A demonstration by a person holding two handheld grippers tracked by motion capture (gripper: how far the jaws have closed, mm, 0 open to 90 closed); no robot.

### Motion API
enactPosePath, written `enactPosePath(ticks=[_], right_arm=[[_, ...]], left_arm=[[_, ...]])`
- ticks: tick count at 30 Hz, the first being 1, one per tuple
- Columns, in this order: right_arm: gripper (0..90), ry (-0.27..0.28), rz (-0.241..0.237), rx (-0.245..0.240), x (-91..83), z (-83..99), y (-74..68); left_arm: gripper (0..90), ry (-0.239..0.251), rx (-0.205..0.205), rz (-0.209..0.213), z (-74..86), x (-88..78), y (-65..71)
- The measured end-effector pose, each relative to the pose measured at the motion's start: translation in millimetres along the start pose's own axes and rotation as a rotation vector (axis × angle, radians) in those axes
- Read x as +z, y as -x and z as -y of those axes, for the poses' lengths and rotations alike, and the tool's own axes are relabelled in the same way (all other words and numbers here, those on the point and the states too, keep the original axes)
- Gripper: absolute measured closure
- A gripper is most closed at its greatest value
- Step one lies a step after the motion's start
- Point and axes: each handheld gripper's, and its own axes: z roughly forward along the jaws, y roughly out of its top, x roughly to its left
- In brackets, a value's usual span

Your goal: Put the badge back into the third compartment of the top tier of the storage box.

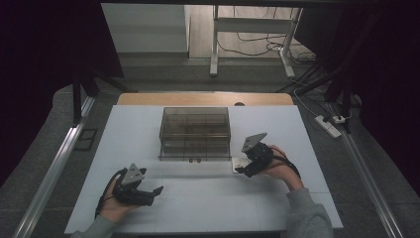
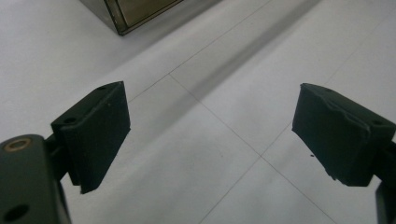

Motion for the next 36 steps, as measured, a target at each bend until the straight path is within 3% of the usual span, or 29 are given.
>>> enactPosePath(ticks=[15,24,27,36], right_arm=[[17.8,-0.047,-0.055,-0.032,21.2,2.2,1.7],[18.4,-0.05,-0.086,-0.008,21.6,4.8,6.9],[19.7,-0.044,-0.108,0.016,22.6,5.9,8.7],[32.1,-0.044,-0.12,-0.009,19.3,5.3,7.6]], left_arm=[[11.4,-0.006,0.005,-0.001,0.1,0.7,0.1],[11.4,-0.008,0.005,0.0,0.2,1.0,0.3],[11.4,-0.009,0.006,-0.001,0.2,1.2,0.4],[11.4,-0.009,0.007,-0.003,0.3,0.7,0.3]])
